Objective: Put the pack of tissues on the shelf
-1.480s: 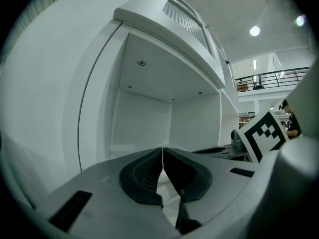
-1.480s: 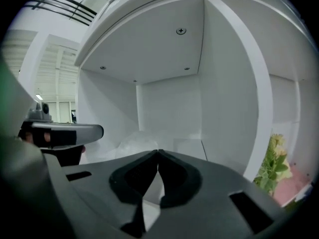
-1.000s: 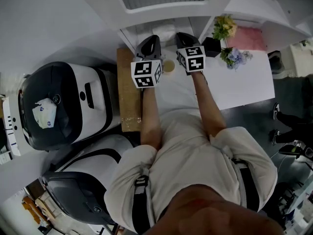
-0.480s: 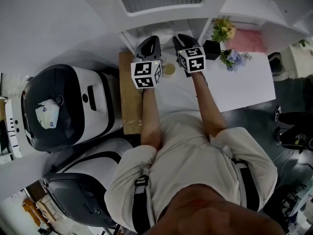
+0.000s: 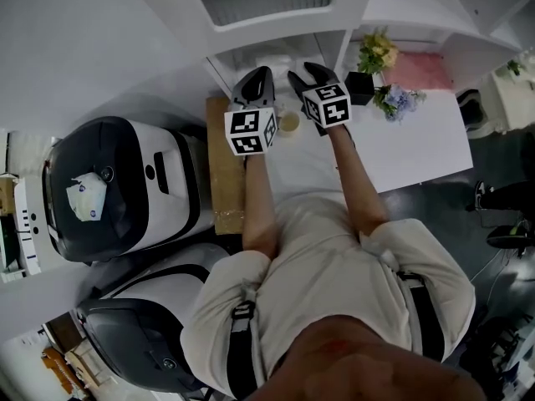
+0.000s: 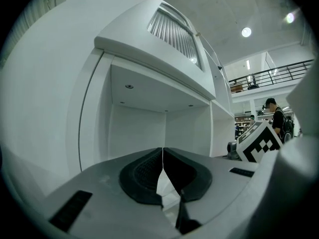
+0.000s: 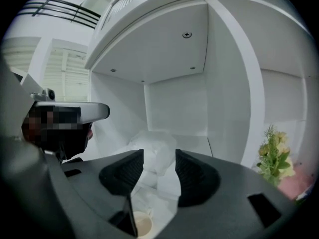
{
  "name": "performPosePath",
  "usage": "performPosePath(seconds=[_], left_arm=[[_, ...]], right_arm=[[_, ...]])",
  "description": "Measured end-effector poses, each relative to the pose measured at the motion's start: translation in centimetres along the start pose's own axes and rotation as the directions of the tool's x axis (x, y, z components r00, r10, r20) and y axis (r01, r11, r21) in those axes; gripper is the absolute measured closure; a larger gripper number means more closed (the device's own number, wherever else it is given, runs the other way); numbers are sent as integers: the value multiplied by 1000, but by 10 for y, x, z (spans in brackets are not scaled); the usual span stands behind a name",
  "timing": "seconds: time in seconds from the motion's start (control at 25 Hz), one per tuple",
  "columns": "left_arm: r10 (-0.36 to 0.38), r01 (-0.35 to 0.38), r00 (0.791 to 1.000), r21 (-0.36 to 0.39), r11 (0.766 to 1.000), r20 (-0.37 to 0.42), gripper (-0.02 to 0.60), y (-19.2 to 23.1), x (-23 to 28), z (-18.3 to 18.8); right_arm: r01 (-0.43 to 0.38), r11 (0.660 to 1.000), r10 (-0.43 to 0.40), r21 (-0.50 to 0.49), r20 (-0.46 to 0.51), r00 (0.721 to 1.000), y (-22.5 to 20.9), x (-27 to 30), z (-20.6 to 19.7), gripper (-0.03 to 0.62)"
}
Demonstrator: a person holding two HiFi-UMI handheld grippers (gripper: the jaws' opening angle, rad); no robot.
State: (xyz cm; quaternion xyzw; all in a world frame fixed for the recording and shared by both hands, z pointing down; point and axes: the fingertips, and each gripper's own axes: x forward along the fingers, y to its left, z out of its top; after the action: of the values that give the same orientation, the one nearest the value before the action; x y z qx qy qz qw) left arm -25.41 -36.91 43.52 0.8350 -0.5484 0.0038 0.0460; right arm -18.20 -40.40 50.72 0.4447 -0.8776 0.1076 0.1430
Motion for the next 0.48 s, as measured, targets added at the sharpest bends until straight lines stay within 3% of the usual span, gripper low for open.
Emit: performPosePath(seconds=[0.48], left_arm=[[31, -31, 1000, -9, 999, -1, 569, -14, -38, -6]], right_arm=[[-7, 1000, 8, -14, 38, 999, 16, -39, 0, 355]])
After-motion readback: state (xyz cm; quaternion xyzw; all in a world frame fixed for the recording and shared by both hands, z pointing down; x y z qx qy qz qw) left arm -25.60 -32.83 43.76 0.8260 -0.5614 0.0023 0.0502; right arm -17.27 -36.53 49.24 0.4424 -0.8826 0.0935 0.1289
